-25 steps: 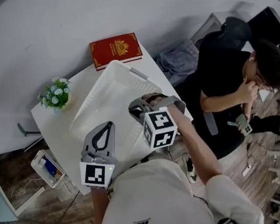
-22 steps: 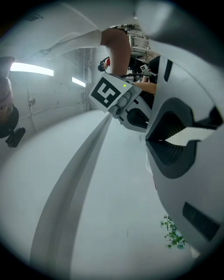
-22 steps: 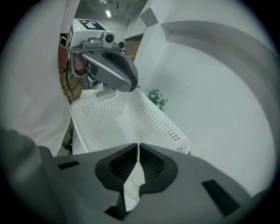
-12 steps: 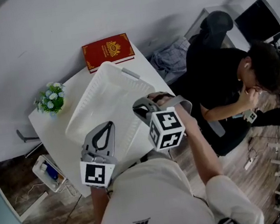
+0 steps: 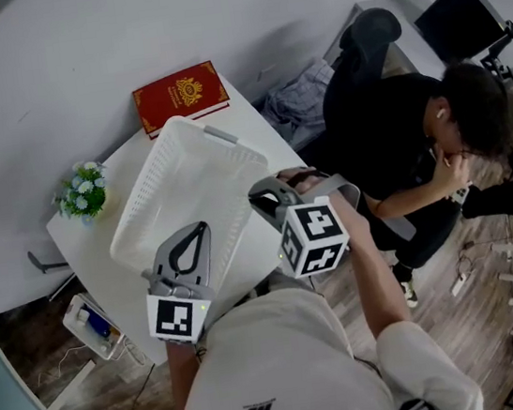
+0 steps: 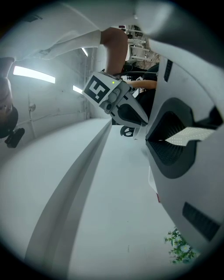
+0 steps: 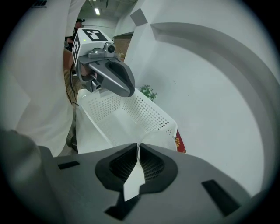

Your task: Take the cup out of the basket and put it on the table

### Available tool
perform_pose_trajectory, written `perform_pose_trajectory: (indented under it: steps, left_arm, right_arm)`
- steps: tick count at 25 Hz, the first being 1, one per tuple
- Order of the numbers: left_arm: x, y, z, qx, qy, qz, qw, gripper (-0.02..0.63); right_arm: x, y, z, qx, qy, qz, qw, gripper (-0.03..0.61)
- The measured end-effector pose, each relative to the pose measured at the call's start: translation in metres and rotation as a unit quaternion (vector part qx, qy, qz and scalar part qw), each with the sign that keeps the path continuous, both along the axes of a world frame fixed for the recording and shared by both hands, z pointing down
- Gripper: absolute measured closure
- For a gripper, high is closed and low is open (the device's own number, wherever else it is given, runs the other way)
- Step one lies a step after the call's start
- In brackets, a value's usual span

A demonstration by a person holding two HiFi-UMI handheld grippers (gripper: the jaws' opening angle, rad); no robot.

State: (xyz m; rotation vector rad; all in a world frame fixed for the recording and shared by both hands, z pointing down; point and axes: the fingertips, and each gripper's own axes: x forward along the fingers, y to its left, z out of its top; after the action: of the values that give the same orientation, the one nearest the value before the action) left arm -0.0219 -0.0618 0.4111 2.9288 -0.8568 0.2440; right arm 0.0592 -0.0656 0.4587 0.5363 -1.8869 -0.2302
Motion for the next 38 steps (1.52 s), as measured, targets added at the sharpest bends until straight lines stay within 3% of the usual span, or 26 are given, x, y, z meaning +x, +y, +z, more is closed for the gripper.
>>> perform_pose_trajectory:
  steps: [22,38]
  left_arm:
    - [0.070,0.026,0.002,-0.004,0.008,0.111,0.9938,0.604]
    - [0.093,0.046,0.010,-0.027,0.018,0.151,0.9880,0.604]
  right_arm:
    - [0.053,0.038,0.002,-0.008,-0.007,0.087,0.996,0.552]
    - [0.062,0.059,0.042,-0.038,-0.033,0.140,0.989,0.552]
